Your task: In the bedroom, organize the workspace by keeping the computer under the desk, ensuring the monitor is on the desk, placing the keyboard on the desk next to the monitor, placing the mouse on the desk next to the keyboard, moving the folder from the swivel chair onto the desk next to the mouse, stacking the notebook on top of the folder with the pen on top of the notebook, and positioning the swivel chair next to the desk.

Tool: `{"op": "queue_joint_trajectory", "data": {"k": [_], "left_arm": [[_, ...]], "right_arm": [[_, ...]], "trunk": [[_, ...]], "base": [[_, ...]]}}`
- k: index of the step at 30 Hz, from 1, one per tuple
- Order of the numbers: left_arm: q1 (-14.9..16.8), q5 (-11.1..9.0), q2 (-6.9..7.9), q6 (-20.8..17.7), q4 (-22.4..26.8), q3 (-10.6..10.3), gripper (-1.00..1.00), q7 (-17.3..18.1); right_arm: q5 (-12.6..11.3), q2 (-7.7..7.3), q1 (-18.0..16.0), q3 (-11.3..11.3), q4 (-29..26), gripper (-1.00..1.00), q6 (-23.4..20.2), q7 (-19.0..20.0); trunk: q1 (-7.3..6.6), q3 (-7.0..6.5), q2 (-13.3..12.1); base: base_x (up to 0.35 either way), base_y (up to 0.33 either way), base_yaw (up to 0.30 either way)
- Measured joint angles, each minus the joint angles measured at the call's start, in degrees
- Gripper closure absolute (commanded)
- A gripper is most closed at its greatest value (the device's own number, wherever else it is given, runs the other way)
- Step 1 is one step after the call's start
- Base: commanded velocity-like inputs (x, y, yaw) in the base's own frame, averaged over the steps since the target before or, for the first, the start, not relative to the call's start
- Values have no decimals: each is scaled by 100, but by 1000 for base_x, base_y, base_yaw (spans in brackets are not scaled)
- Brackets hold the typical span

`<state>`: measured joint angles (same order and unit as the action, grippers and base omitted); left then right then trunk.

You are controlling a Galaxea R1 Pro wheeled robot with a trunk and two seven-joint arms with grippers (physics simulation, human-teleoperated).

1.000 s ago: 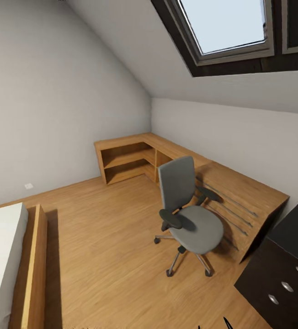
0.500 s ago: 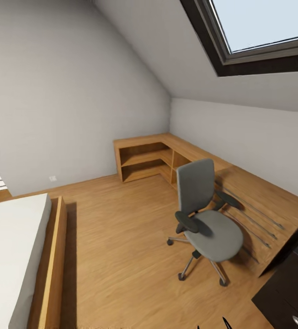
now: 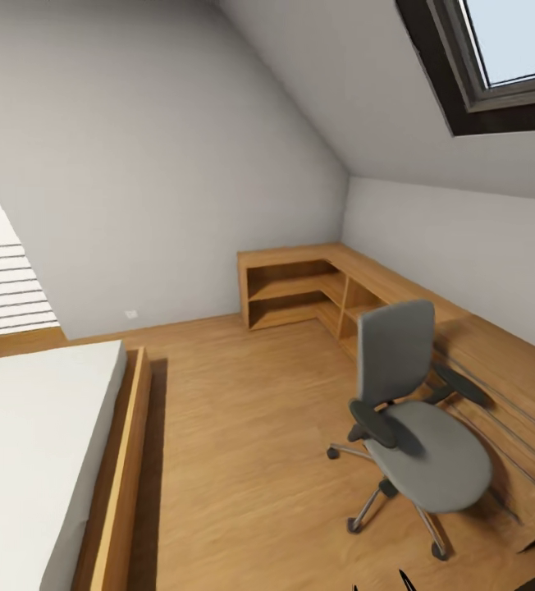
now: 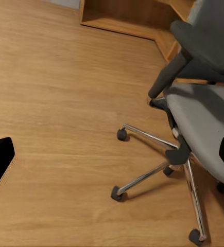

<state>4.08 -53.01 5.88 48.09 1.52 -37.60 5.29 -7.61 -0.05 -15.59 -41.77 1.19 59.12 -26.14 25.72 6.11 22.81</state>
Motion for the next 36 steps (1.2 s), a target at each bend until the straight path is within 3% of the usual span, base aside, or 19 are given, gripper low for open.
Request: {"op": "queue_joint_trajectory", "data": {"k": [7,27,36], "left_arm": [[1,7,-96,0,15,-3,-100,12],[1,46,-204,0,8,-44,-100,54],[1,40,-216,0,7,-43,-100,41]], "right_arm": [[1,2,1,0,5,-100,1,14],[17,-5,1,0,6,-100,10,23],[12,-1,1,0,8,-100,6,23]], "trunk": [[1,-39,0],[2,-218,0],[0,-295,0]], "base": [[268,0,144],[32,0,7],[262,0,1]]}}
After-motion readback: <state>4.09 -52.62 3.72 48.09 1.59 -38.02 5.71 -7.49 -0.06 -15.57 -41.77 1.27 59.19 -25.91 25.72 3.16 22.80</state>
